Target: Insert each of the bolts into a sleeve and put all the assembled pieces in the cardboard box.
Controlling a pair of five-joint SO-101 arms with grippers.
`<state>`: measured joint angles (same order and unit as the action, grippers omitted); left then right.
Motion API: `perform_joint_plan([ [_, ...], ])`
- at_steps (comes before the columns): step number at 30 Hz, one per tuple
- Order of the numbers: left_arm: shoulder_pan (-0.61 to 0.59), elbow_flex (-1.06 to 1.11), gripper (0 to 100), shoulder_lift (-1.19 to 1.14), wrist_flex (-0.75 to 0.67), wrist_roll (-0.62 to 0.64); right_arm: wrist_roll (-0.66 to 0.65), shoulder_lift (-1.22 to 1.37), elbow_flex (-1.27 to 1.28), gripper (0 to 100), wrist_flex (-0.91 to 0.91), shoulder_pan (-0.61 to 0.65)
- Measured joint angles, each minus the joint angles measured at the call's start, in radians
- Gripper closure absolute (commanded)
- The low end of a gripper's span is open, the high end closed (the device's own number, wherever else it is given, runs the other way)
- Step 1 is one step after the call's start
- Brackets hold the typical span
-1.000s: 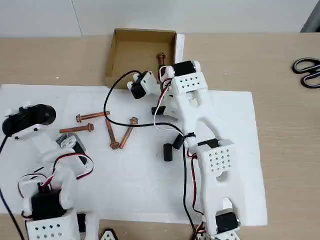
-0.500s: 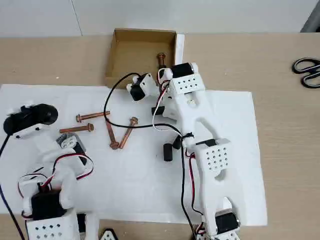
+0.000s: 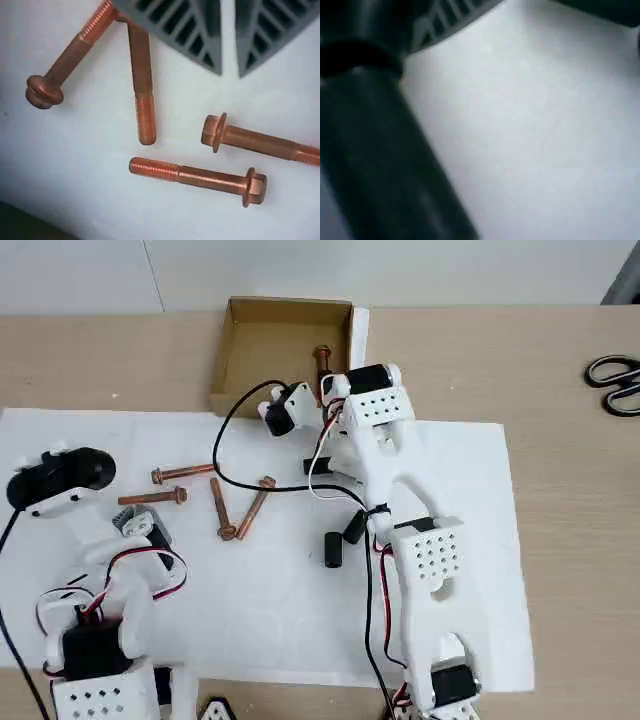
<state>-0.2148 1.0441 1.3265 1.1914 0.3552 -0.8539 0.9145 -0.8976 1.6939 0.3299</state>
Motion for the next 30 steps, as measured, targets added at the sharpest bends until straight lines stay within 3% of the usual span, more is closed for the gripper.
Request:
perform_joint_plan([
  [8, 0.0, 0.0, 99, 0.0, 0.0, 0.0, 0.06, -0.124, 0.002, 99.5, 0.011, 0.006],
  [15, 0.0, 0.0, 99, 0.0, 0.0, 0.044, 0.327, -0.316, 0.037, 99.5, 0.028, -0.069],
  [22, 0.0, 0.0, 99, 0.0, 0.0, 0.048, 0.543, -0.615, 0.436, 99.5, 0.029, -0.101],
  [30, 0.005, -0.101, 99, 0.0, -0.021, 0.048, 0.577, -0.927, 0.844, 99.5, 0.029, -0.14],
])
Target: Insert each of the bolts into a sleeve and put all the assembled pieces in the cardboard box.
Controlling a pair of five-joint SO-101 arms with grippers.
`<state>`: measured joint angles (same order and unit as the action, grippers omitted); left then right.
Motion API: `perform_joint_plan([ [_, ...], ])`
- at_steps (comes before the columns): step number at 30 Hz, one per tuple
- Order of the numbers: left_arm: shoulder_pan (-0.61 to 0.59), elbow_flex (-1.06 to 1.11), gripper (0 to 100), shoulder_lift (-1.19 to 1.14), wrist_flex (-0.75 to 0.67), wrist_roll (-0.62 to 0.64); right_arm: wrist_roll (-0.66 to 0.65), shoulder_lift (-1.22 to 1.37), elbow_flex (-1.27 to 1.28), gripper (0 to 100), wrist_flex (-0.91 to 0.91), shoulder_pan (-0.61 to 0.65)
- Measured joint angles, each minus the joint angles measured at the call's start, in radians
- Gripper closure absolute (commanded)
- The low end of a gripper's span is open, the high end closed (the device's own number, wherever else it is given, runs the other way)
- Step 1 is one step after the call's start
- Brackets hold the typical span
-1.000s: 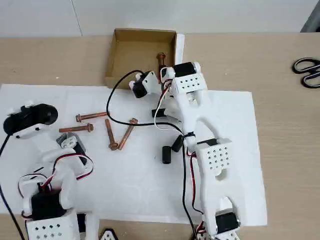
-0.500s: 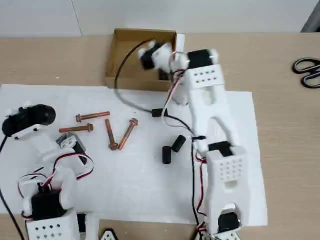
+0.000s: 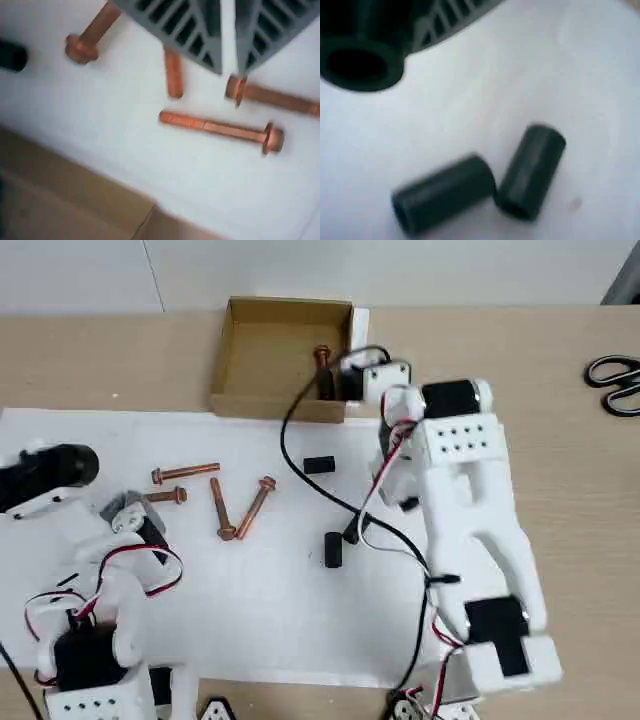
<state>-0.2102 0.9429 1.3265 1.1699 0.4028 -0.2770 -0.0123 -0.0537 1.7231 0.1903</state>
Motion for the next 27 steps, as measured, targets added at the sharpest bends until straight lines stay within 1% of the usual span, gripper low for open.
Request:
perform_joint_plan([
  [2, 0.002, -0.021, 99, 0.0, -0.008, 0.0, 0.0, -0.038, 0.068, 99.5, 0.0, -0.032],
  [5, 0.044, -0.074, 99, -0.049, -0.008, 0.0, 0.0, -0.107, 0.137, 99.5, 0.0, -0.066],
  [11, 0.115, -0.282, 99, -0.324, 0.0, 0.0, 0.0, -0.249, 0.261, 99.4, -0.002, -0.158],
  [15, 0.149, -0.453, 99, -0.523, 0.097, 0.0, 0.0, -0.354, 0.358, 99.4, -0.002, -0.241],
  [18, 0.173, -0.528, 99, -0.64, 0.178, 0.0, 0.0, -0.462, 0.411, 99.4, -0.002, -0.302],
  [23, 0.244, -0.554, 99, -0.798, 0.262, 0.0, -0.014, -0.632, 0.5, 99.5, -0.002, -0.364],
  [27, 0.307, -0.555, 99, -0.905, 0.273, -0.002, -0.04, -0.712, 0.572, 99.5, -0.005, -0.399],
])
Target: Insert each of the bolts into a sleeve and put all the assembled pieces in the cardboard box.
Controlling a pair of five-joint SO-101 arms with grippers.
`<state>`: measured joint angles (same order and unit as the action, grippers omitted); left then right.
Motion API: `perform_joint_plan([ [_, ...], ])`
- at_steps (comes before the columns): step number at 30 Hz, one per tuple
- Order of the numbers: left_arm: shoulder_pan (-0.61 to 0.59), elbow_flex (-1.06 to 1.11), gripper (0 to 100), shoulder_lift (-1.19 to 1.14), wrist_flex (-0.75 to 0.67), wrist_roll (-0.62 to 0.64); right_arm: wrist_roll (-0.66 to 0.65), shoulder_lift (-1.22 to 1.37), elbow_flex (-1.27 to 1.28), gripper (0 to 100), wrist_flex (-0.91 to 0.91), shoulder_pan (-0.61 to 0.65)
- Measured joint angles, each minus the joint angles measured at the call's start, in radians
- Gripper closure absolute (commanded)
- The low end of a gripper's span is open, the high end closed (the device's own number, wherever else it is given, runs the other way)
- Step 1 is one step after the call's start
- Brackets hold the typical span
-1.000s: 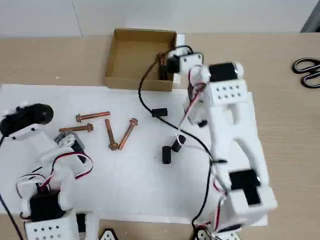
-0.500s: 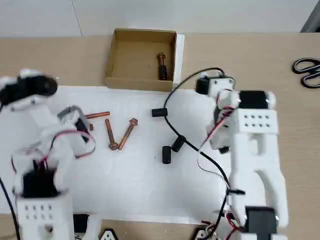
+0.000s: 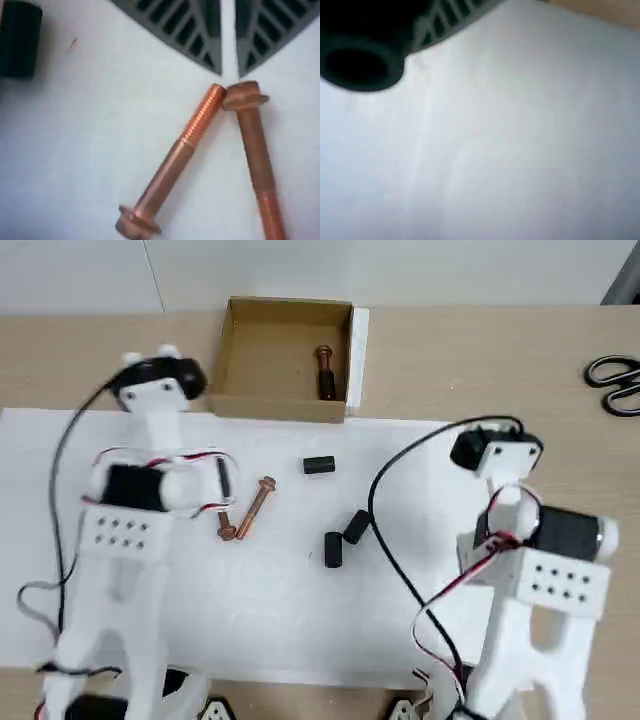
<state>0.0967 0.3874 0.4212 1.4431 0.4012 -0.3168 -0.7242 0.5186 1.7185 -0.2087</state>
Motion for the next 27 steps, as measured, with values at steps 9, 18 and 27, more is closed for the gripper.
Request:
perform_joint_plan([
  [9, 0.054, -0.094, 99, -0.275, -0.002, -0.101, -0.003, -0.029, 0.014, 99.5, -0.008, -0.014],
  [18, 0.06, -0.276, 99, -0.465, -0.005, -0.27, -0.003, -0.029, 0.014, 99.5, -0.008, -0.014],
  [27, 0.06, -0.298, 99, -0.6, -0.005, -0.315, -0.003, -0.029, 0.014, 99.5, -0.008, -0.014],
])
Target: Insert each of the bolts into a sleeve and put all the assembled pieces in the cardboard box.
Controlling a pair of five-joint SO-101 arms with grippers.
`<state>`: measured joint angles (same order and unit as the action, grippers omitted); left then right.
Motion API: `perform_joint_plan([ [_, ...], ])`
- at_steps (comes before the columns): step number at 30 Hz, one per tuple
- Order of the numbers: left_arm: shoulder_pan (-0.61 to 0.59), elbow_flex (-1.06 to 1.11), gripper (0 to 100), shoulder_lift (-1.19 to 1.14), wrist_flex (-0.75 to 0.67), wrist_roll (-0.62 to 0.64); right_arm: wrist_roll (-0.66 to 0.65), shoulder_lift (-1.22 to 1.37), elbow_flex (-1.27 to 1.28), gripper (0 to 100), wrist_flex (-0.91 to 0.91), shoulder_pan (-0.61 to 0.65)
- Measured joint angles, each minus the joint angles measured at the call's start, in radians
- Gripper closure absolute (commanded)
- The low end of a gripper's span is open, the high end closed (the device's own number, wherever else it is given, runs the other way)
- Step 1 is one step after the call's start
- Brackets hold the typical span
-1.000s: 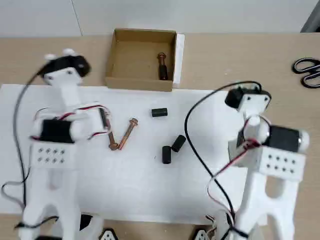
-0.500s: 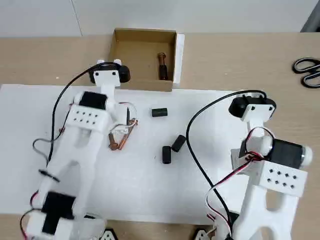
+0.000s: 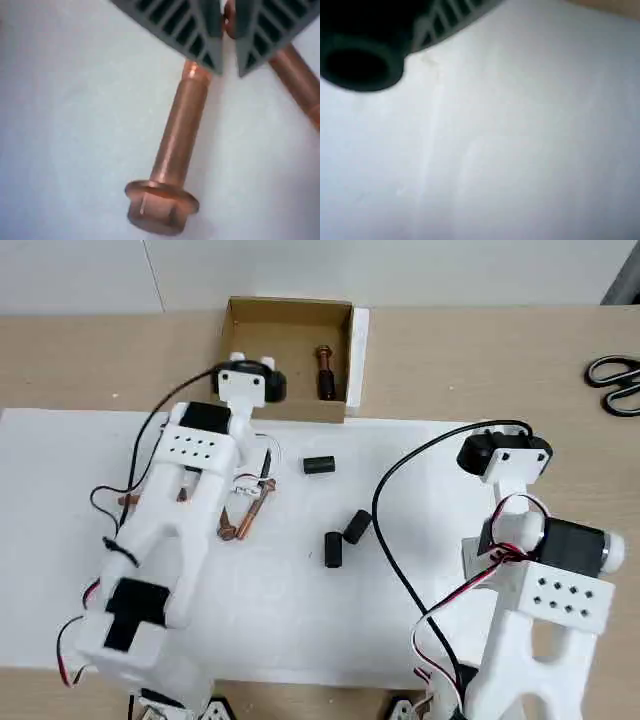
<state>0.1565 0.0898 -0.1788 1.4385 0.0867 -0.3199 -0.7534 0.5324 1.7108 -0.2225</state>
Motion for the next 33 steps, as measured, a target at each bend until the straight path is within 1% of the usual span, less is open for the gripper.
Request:
perform_joint_plan([
  [3, 0.006, 0.0, 98, -0.052, -0.011, -0.009, 0.0, 0.0, 0.0, 99.5, 0.0, 0.0],
  [6, 0.023, 0.0, 93, -0.066, -0.025, -0.025, 0.0, 0.0, 0.0, 99.5, 0.0, 0.0],
  [8, 0.04, 0.0, 92, -0.068, -0.035, -0.026, 0.0, 0.0, 0.0, 99.5, 0.0, 0.0],
  [17, 0.057, 0.0, 91, -0.069, -0.077, -0.029, 0.0, 0.0, 0.0, 99.5, 0.0, 0.0],
  [26, 0.057, -0.002, 91, -0.167, -0.126, -0.057, 0.0, 0.0, 0.0, 99.5, 0.0, 0.0],
  [33, 0.023, -0.055, 92, -0.175, -0.132, -0.091, 0.0, 0.0, 0.0, 99.5, 0.0, 0.0],
])
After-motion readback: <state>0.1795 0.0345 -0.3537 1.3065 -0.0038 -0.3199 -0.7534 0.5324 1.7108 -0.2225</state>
